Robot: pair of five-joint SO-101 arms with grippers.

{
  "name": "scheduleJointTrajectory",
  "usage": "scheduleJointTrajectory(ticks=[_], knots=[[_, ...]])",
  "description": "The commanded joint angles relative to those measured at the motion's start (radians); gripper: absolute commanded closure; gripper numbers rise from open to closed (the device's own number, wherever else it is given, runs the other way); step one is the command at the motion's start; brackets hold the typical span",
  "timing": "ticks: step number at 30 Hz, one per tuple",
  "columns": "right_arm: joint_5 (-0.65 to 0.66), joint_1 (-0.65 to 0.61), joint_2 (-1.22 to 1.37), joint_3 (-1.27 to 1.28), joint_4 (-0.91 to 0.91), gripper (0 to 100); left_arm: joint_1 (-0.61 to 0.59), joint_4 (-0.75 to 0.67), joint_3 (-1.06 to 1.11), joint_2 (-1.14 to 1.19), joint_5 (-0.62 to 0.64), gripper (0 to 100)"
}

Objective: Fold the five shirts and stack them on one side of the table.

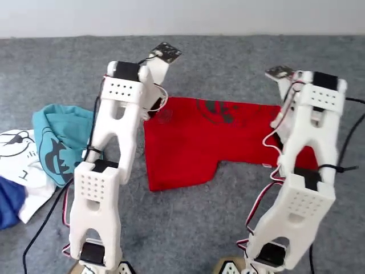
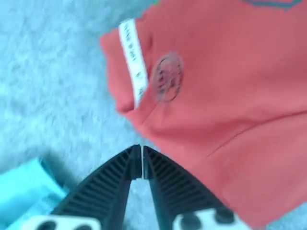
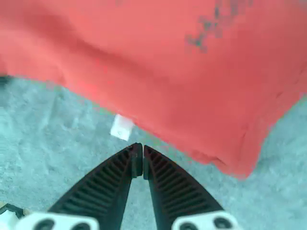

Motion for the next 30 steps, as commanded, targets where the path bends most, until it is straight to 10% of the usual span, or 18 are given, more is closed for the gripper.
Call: scheduleJointTrajectory(ticks=[1, 16, 30], knots=[[-0.012, 0.056, -0.044, -0.038, 0.001, 98.9, -0.044, 0.02, 0.024, -0.092, 0.009, 98], [-0.109, -0.067, 0.176, -0.044, -0.054, 98.9, -0.061, 0.02, 0.042, -0.11, 0.009, 98], [-0.048, 0.188, 0.182, -0.043, -0.145, 98.9, -0.066, 0.02, 0.035, -0.11, 0.009, 98]])
